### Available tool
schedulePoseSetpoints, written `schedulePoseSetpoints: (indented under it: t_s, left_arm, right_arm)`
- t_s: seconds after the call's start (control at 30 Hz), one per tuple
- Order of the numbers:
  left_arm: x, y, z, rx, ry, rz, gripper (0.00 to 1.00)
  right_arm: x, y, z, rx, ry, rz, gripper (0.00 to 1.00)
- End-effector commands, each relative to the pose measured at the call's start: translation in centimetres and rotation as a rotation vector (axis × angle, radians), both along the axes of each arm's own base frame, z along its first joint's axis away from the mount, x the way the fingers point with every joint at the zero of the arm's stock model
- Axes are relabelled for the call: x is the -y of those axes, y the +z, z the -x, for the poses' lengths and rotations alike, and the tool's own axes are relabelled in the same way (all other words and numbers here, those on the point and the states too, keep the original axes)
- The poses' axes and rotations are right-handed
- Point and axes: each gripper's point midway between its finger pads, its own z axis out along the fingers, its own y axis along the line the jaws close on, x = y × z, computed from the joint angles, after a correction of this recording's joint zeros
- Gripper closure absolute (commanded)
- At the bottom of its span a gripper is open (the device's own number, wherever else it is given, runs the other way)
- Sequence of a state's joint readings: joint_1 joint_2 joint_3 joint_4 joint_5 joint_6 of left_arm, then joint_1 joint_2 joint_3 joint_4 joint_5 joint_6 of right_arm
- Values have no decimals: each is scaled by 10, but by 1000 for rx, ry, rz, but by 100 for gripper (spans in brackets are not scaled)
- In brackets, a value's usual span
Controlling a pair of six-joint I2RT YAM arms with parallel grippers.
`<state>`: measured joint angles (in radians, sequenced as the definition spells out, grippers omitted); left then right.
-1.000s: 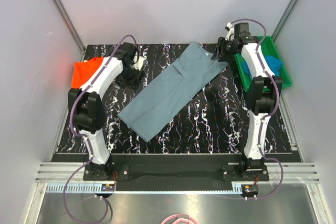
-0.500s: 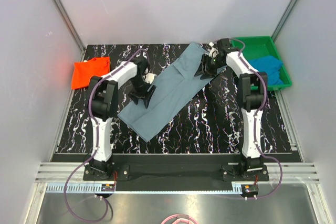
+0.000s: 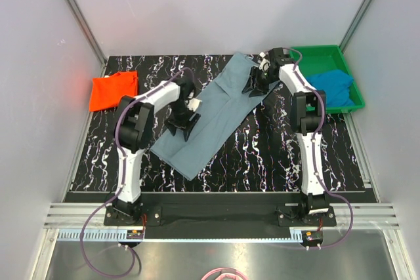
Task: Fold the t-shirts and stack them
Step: Fold the tshirt
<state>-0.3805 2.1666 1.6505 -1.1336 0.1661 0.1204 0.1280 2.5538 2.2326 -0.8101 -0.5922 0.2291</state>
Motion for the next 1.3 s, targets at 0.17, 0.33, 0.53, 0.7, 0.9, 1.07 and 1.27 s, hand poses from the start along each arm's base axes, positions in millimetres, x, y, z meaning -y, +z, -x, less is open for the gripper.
schedulePoseSetpoints:
  t_s: [0.17,0.33,0.53,0.7,0.9,1.07,1.27]
  left_arm:
    - [53,-18,52,-81,-143,7,31]
    - [91,-13,73,-69,-252,23,30]
    - [119,-10,91,-54,-340,32,29]
    - [134,-9,97,-42,-373,40,29]
    - [148,-11,94,-28,-390,48,29]
    - [160,-14,91,-19,-404,57,29]
    - [158,-16,95,-23,-414,40,29]
  right_arm:
    - [-3,12,-52,166,-7,-7,44]
    - [-11,13,-58,193,2,-19,43]
    - [-25,11,-57,204,27,-21,43]
    - [-35,15,-56,220,46,-25,43]
    - [-40,13,-54,223,60,-17,42]
    - [-42,12,-57,246,68,-2,42]
    - [-33,8,-64,284,74,62,41]
